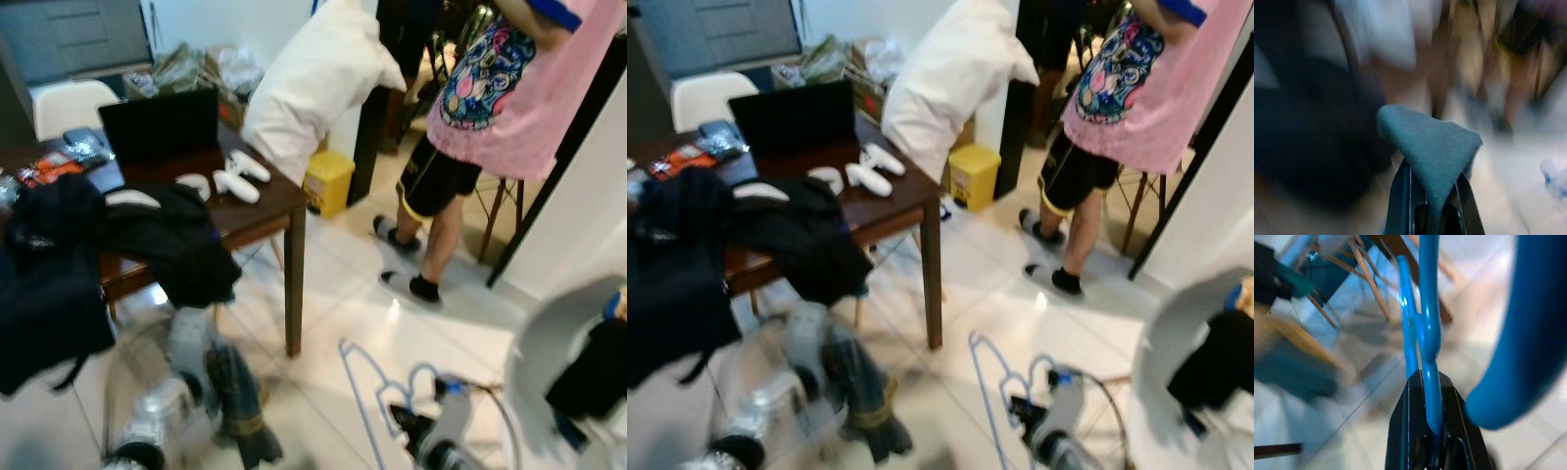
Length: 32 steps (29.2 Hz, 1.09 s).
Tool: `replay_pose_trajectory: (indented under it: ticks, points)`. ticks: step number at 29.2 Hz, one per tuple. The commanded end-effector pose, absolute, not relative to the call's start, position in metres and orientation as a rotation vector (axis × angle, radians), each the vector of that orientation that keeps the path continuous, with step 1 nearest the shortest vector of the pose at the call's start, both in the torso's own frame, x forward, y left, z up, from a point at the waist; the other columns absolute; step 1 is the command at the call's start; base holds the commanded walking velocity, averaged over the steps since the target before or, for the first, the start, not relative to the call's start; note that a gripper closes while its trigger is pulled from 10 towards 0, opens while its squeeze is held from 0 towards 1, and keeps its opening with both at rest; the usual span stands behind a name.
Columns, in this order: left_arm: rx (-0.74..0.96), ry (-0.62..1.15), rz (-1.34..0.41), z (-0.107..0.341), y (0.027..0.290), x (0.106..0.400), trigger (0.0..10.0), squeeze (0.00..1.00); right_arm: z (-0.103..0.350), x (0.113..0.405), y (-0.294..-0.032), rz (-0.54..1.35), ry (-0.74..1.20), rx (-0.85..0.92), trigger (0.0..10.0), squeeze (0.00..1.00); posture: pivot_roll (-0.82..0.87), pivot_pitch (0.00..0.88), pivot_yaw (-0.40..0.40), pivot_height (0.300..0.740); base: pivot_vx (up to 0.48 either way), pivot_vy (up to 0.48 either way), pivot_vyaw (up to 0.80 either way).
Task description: Hang hanger
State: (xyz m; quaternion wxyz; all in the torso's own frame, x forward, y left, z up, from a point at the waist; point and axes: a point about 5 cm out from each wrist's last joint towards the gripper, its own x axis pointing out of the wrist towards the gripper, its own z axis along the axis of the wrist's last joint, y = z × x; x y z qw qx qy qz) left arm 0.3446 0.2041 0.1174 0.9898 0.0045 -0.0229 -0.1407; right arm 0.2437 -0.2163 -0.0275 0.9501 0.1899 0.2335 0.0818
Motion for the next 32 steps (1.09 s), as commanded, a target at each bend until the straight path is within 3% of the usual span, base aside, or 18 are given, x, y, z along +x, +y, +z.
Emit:
replay_pose_trajectory:
  ticks: [1,2,4,7,9,13,14,21,29,32]
  points:
    - [-0.018,-0.028,-0.374,0.110,0.199,0.332,10.0,0.00,0.017,0.290,-0.216,0.275,0.301,0.349,10.0,0.00,0.01,0.000,-0.005,0.740,0.322,0.000,0.00]
    - [-0.022,-0.091,-0.458,0.125,0.189,0.328,10.0,0.00,0.055,0.314,-0.218,0.368,0.167,0.331,10.0,0.00,0.01,0.000,-0.006,0.740,0.334,0.000,0.00]
    - [-0.028,-0.159,-0.552,0.140,0.178,0.322,10.0,0.00,0.098,0.331,-0.215,0.500,0.014,0.323,10.0,0.00,0.01,0.000,-0.006,0.740,0.336,0.000,0.00]
    - [-0.050,-0.197,-0.631,0.152,0.168,0.315,10.0,0.00,0.107,0.332,-0.215,0.533,-0.022,0.319,10.0,0.00,0.01,0.000,-0.003,0.740,0.337,0.000,0.00]
    - [-0.129,-0.285,-0.844,0.181,0.145,0.295,10.0,0.00,0.123,0.334,-0.214,0.620,-0.083,0.378,10.0,0.00,0.01,0.000,-0.004,0.740,0.336,0.000,0.39]
    - [-0.155,-0.387,-0.967,0.216,0.138,0.278,10.0,0.00,0.144,0.334,-0.207,0.751,-0.139,0.403,10.0,0.00,0.02,0.000,-0.004,0.740,0.334,0.000,0.79]
    - [-0.166,-0.474,-0.898,0.241,0.150,0.281,10.0,0.00,0.154,0.334,-0.202,0.829,-0.162,0.395,10.0,0.00,0.02,0.000,-0.006,0.740,0.334,0.000,0.79]
    - [-0.146,-0.644,-0.738,0.297,0.185,0.282,10.0,0.00,0.176,0.328,-0.193,0.944,-0.187,0.374,10.0,0.00,0.03,0.000,-0.013,0.740,0.327,0.000,0.79]
    - [-0.117,-0.698,-0.690,0.317,0.195,0.279,10.0,0.00,0.185,0.330,-0.194,0.936,-0.211,0.376,10.0,0.00,0.03,0.000,-0.013,0.740,0.325,0.000,0.79]
    - [-0.083,-0.726,-0.679,0.335,0.194,0.276,10.0,0.00,0.194,0.341,-0.203,0.811,-0.222,0.385,10.0,0.00,0.02,0.000,-0.010,0.740,0.326,0.000,0.00]
